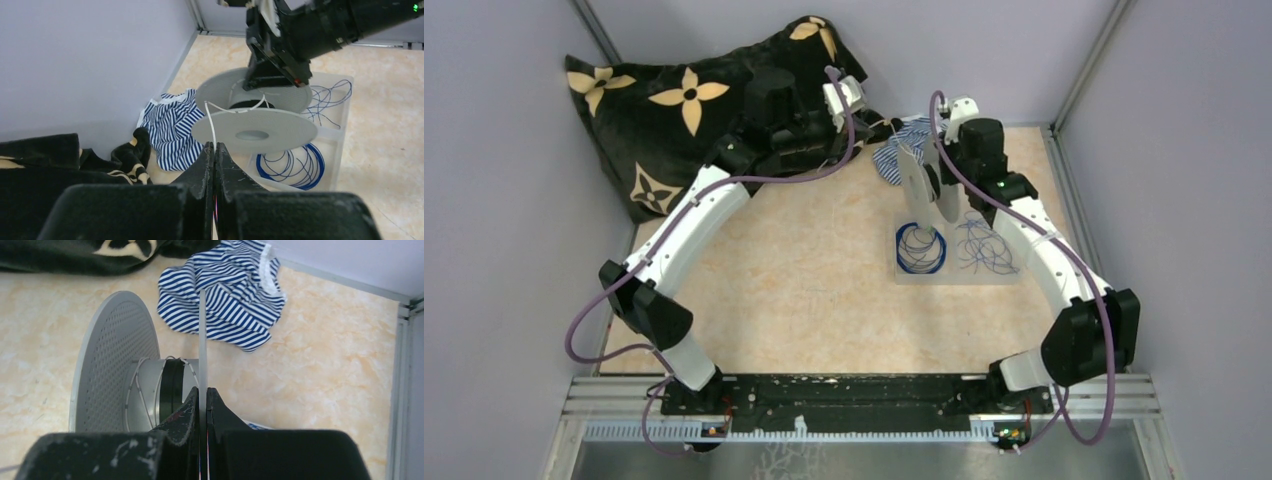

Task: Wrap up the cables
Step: Wrap the cable around the cable reel.

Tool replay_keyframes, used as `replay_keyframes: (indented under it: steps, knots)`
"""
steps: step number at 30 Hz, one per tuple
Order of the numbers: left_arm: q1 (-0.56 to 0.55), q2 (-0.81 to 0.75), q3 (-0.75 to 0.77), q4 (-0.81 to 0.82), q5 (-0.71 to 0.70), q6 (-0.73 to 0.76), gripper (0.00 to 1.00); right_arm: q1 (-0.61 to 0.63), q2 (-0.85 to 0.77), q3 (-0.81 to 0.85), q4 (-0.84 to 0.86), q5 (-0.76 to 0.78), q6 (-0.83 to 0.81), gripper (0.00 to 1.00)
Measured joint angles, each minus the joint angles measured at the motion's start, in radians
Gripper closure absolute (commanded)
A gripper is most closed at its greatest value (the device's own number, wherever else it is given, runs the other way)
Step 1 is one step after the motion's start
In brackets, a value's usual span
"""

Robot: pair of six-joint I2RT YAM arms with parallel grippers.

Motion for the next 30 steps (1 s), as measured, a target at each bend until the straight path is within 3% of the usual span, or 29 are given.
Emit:
replay_keyframes:
  steps: [8, 21, 30]
  knots:
    - [0.039, 0.040, 0.019, 0.073, -0.023, -0.060, 0.99, 0.003, -0.028, -0.030, -0.012, -0.131, -0.014, 1.00]
    - [0.204, 0.156, 0.016, 0.138, -0.058, -0.112, 0.99, 0.004, -0.113, -0.033, -0.063, -0.328, -0.043, 1.00]
    - [0.263, 0.155, -0.207, 0.219, -0.003, -0.129, 0.99, 0.001, -0.121, 0.063, -0.130, -0.372, -0.027, 1.00]
